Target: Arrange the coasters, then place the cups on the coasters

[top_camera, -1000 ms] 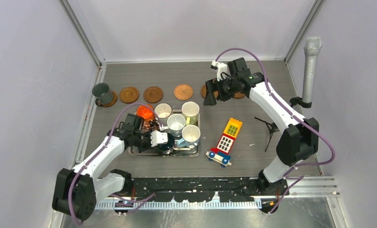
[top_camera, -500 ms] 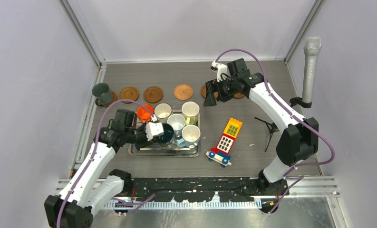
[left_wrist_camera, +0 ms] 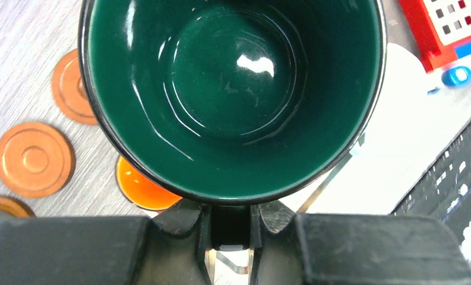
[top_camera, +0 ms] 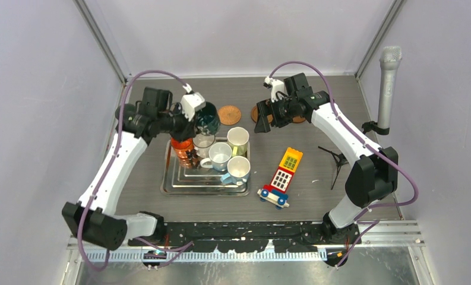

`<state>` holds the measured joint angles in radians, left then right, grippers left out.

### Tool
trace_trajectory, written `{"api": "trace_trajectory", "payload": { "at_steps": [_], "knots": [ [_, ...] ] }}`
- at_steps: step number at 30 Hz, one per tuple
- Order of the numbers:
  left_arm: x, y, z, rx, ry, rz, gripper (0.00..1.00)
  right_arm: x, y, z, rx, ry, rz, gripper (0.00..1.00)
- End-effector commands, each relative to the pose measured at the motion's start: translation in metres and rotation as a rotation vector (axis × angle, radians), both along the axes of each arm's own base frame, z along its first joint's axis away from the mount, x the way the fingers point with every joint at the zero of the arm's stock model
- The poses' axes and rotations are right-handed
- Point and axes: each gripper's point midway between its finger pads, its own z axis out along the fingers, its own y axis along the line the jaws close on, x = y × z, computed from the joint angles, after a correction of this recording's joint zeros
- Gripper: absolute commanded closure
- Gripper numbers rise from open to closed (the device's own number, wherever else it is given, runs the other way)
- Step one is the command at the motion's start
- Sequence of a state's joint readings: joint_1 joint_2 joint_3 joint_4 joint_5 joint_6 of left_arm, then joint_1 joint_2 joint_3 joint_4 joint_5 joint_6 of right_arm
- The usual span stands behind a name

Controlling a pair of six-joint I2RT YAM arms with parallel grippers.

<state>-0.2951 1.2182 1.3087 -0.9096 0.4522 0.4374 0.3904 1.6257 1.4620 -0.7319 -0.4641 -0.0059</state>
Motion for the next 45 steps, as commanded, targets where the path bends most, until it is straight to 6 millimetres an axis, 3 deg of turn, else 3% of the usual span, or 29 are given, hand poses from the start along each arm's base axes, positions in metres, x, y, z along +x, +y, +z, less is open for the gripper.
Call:
{"api": "trace_trajectory", "payload": {
  "at_steps": [1, 8, 12, 17, 24, 33, 45],
  "knots": [
    [0.057, 0.017, 0.029, -0.044, -0.049, 0.225, 1.0, 0.014, -0.002, 0.021, -0.001, -0.085, -0.024, 0.11],
    [0.141, 0.102, 0.017, -0.02, -0.036, 0.559, 1.0, 0.019, -0.009, 0.018, -0.024, -0.096, -0.044, 0.11],
    [0.171, 0.146, 0.008, 0.012, -0.079, 0.661, 1.0, 0.021, -0.012, 0.017, -0.033, -0.1, -0.052, 0.11],
    [0.192, 0.185, -0.015, 0.05, -0.087, 0.724, 1.0, 0.024, -0.014, 0.017, -0.037, -0.106, -0.06, 0.11],
    [0.202, 0.205, -0.051, 0.102, -0.103, 0.698, 1.0, 0.028, -0.019, 0.013, -0.058, -0.115, -0.07, 0.11],
    [0.213, 0.21, -0.089, 0.098, -0.061, 0.689, 1.0, 0.031, -0.02, 0.011, -0.068, -0.115, -0.074, 0.11],
    [0.213, 0.219, -0.12, 0.128, -0.014, 0.669, 1.0, 0.033, -0.021, 0.009, -0.074, -0.116, -0.072, 0.11]
  ]
}}
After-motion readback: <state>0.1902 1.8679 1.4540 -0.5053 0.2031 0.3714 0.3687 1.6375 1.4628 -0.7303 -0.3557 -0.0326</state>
